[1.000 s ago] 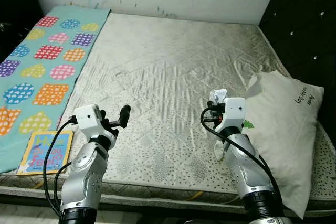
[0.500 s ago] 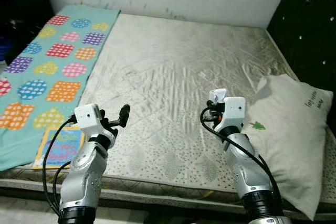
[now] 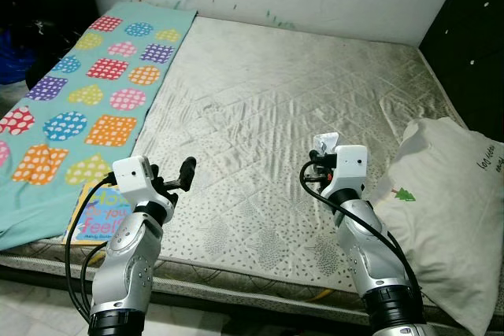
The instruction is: Clean up the room
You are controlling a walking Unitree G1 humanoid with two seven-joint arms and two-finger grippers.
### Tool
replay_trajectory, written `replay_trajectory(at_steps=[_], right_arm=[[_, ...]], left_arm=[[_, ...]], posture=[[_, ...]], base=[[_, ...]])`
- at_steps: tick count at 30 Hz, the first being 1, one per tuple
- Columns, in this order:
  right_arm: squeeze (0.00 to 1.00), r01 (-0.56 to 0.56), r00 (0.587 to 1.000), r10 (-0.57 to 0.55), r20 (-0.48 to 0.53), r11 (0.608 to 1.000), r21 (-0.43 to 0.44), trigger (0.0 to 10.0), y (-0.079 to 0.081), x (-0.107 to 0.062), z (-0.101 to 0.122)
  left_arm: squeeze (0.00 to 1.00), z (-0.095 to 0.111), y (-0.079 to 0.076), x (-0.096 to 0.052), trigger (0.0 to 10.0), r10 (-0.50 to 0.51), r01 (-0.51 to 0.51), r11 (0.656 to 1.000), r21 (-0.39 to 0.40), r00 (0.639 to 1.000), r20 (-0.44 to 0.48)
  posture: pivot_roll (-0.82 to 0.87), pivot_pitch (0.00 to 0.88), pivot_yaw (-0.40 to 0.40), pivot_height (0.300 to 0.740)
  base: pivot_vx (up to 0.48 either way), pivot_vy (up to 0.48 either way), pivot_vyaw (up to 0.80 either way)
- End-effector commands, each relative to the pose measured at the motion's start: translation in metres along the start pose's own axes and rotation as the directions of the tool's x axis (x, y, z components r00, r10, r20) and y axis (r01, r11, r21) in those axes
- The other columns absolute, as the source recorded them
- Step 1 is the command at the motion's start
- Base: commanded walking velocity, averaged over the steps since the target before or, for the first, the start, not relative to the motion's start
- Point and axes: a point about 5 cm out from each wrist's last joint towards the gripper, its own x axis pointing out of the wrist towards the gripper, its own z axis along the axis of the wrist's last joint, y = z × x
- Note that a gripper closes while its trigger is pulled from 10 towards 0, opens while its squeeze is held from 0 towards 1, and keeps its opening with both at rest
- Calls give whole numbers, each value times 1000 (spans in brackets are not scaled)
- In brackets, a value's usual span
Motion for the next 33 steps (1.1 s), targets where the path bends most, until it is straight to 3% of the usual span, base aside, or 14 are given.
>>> replay_trajectory(at_steps=[1,16,18,22,25,33], right_arm=[[0,5,1000,-5,-2,1000,3,10000,-4,0,1],[0,-11,999,15,51,997,-77,10000,3,3,12],[0,-36,997,38,61,999,-34,10000,5,5,18],[0,-46,996,49,70,998,-40,10000,7,6,22],[0,-40,996,47,74,994,-103,10000,8,7,21],[0,-62,996,68,57,993,-102,10000,8,6,14]], left_arm=[[0,-3,0,0,10000,0,0,1000,1,1000,-16],[0,-1,1,0,10000,-1,1,1000,11,1000,-7],[0,-1,1,0,10000,1,-1,1000,11,1000,-4],[0,0,1,1,10000,1,-1,1000,12,1000,0],[0,1,1,1,10000,1,-1,1000,14,1000,2],[0,2,1,2,10000,6,-6,1000,15,1000,11]], posture=[[-93,66,-30,740],[-86,59,-27,740],[-86,58,-26,740],[-88,57,-27,740],[-89,57,-28,740],[-84,57,-28,740]], base=[[0,394,0],[0,408,0],[0,411,0],[0,409,0],[0,411,0],[0,409,0]])
